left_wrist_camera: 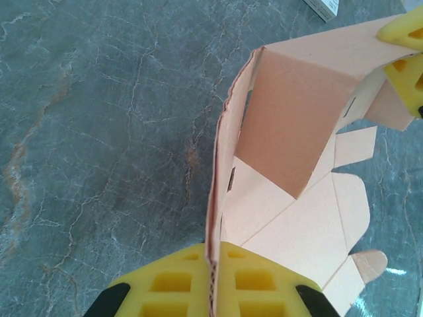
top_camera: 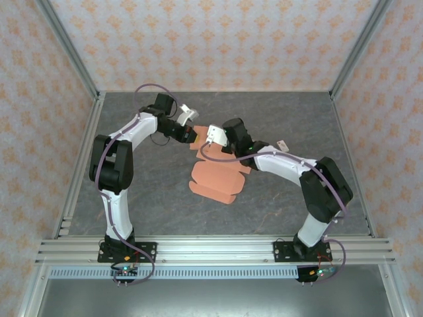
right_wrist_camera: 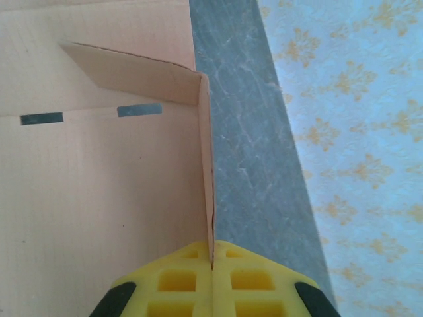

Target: Fold the paper box

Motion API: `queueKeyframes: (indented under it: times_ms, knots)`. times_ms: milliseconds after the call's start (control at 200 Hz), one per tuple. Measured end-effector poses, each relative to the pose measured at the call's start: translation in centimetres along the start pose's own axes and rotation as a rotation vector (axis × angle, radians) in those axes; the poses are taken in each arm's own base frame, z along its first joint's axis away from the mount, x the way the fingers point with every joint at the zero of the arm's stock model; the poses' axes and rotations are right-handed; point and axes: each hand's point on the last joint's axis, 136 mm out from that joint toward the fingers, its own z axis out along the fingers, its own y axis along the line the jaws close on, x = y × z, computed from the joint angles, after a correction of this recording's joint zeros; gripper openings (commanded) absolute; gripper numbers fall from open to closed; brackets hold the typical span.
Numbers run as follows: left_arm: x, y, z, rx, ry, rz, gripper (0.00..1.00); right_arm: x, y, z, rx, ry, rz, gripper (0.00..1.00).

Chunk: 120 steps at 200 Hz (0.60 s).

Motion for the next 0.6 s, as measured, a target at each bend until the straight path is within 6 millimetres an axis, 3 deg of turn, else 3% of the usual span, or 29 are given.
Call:
queueKeyframes:
  times_ms: [601]
  knots:
    - [-0.1,0.08,-0.32,0.014,-0.011,-0.011,0.01,-0.26,-0.07,0.13,0.113,-0.044,-0.078,0.0]
